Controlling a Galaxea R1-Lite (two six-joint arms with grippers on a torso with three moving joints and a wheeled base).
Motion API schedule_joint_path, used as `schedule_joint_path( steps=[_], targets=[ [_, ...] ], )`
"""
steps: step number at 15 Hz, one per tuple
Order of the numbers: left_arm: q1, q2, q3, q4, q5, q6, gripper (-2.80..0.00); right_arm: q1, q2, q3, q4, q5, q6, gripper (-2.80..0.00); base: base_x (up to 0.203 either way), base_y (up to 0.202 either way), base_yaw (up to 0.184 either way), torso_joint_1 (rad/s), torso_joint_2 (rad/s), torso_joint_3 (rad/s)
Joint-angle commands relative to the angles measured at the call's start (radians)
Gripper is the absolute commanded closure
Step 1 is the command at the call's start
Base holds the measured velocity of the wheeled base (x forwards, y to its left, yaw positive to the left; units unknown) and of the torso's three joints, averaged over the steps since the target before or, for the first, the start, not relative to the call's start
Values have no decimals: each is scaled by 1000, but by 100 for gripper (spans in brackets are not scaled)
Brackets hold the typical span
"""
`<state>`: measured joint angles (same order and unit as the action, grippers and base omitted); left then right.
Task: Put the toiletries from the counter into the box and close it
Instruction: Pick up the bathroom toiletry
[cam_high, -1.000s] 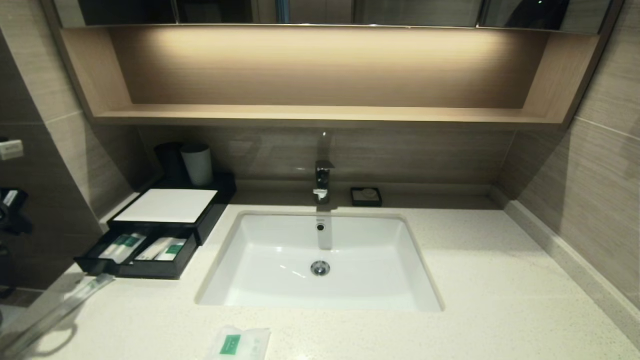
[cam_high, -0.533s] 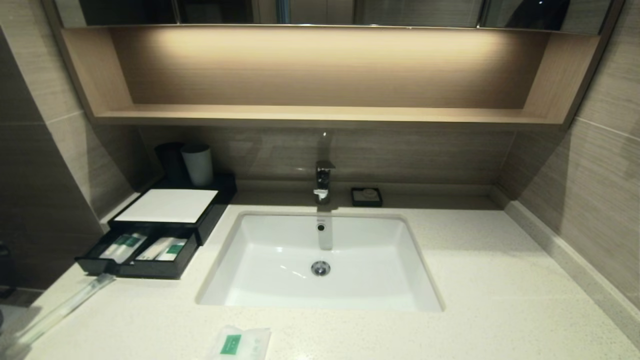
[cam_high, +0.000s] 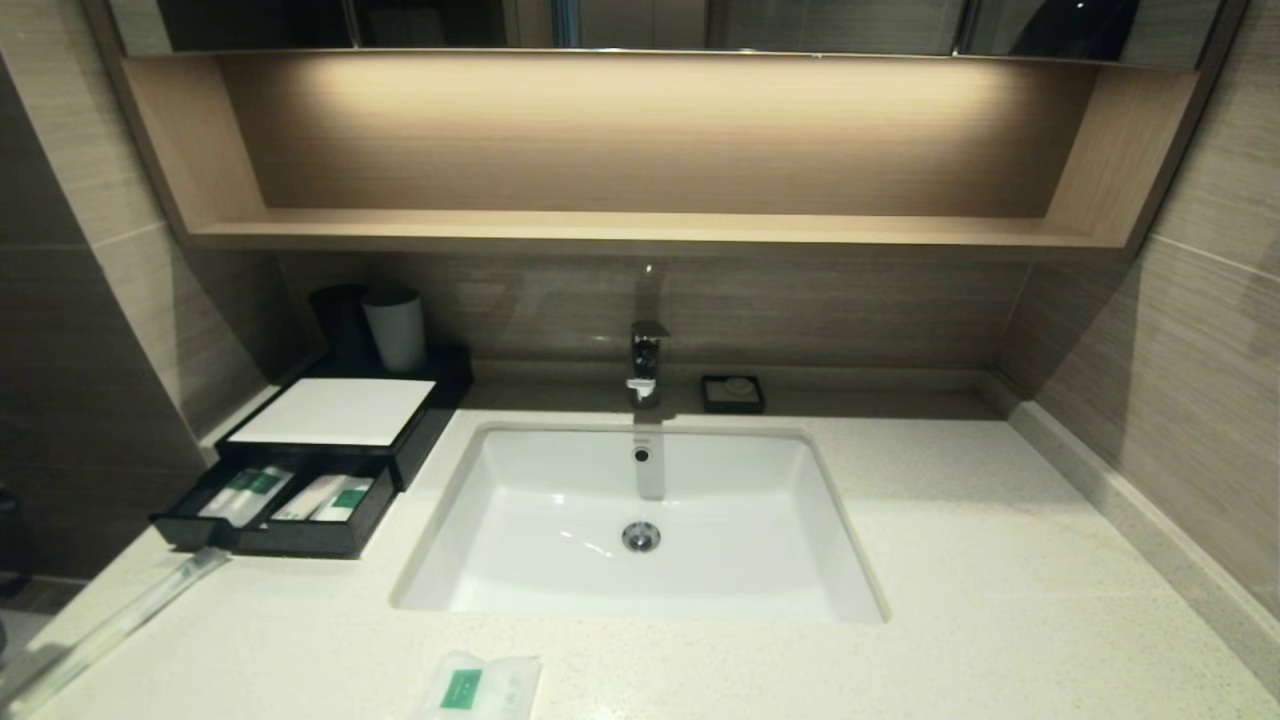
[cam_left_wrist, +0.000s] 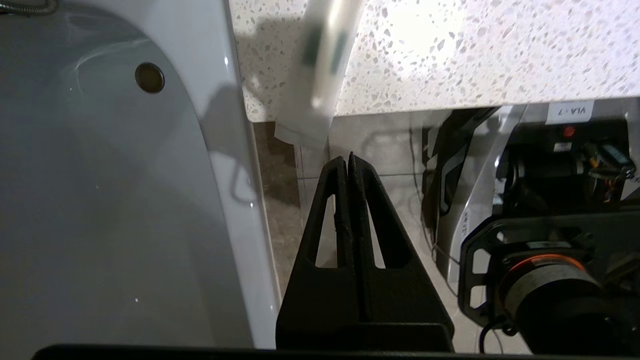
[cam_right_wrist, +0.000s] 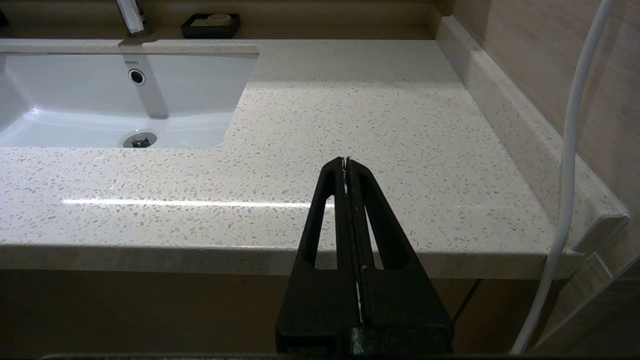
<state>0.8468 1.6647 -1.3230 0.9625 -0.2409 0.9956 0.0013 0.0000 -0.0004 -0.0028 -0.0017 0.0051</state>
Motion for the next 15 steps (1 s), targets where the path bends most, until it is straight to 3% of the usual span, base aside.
schedule_joint_path(
  steps=[1, 5, 15],
  targets=[
    [33, 38, 2, 6, -7, 70, 0, 0, 0, 2, 0, 0, -1, 0, 0, 0, 0, 0, 0, 0],
    [66, 118, 2, 3, -6, 183, 0, 0, 0, 2, 0, 0, -1, 0, 0, 0, 0, 0, 0, 0],
    [67, 216, 7, -16, -6, 271, 0, 0, 0, 2, 0, 0, -1, 0, 0, 0, 0, 0, 0, 0]
  ],
)
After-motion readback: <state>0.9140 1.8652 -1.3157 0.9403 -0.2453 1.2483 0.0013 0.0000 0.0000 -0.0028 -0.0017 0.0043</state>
